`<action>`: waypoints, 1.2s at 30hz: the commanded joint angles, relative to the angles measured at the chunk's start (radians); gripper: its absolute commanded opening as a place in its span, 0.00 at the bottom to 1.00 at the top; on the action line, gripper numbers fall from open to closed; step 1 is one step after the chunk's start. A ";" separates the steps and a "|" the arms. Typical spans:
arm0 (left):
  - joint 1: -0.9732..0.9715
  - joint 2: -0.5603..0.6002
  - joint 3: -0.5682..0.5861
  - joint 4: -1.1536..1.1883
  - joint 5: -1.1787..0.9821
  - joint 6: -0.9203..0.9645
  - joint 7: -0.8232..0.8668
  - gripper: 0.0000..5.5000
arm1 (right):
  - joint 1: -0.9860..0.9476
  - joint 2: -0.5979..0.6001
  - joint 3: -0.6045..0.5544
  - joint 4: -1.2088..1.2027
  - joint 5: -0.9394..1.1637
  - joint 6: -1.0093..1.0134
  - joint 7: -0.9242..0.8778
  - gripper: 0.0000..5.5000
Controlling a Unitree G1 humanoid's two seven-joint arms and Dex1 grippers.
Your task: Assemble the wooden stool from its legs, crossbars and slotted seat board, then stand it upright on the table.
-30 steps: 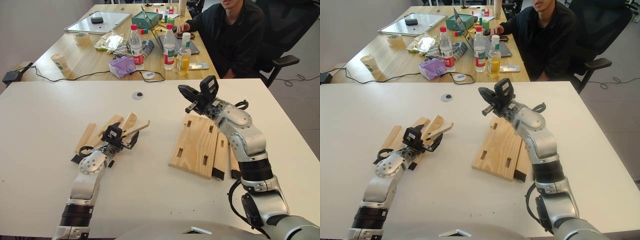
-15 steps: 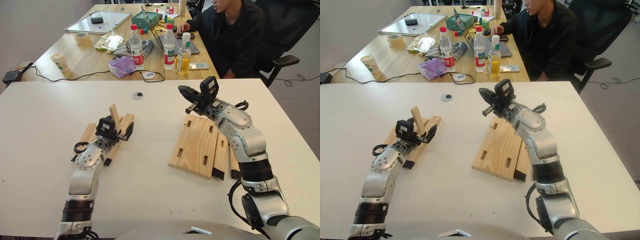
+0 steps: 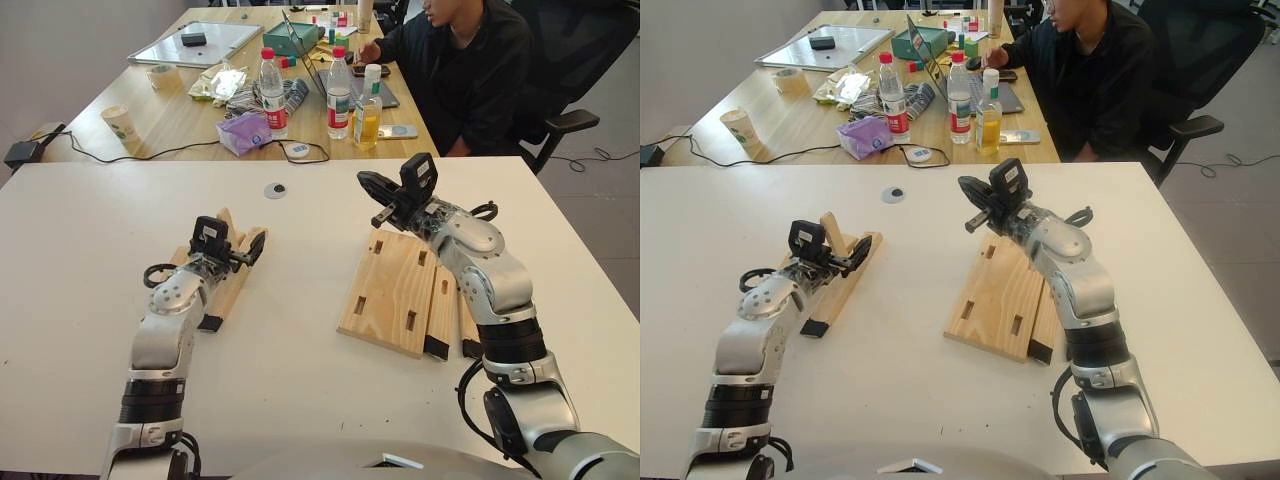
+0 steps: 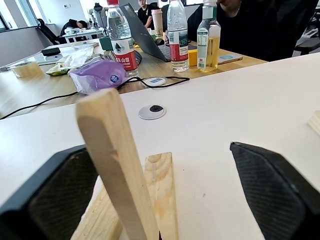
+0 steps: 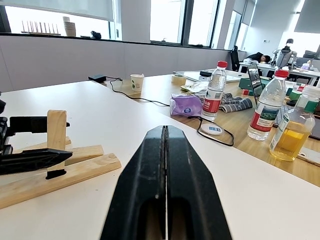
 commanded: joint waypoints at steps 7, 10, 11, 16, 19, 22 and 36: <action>-0.103 0.041 0.004 -0.105 -0.010 0.296 0.038 0.82 | 0.014 0.001 -0.003 -0.014 -0.013 -0.008 -0.001 0.00; -0.106 0.042 0.013 -0.119 -0.008 0.334 0.051 0.77 | 0.014 0.003 -0.003 -0.014 -0.015 -0.008 -0.001 0.00; -0.105 0.042 0.015 -0.125 -0.008 0.345 0.055 0.73 | 0.015 0.003 -0.003 -0.014 -0.015 -0.008 -0.002 0.00; -0.104 0.039 0.030 -0.153 -0.021 0.387 0.063 0.57 | 0.016 0.001 -0.006 -0.015 -0.015 -0.008 -0.002 0.00; -0.107 0.036 0.035 -0.156 -0.024 0.397 0.068 0.46 | 0.015 0.000 -0.006 -0.015 -0.016 -0.008 -0.001 0.00; -0.104 0.035 0.040 -0.157 -0.025 0.404 0.073 0.37 | 0.013 0.001 -0.005 -0.013 -0.016 -0.008 -0.001 0.00; -0.053 0.002 0.002 -0.118 -0.025 0.311 0.044 0.07 | 0.008 0.000 -0.006 -0.016 -0.011 0.006 0.001 0.00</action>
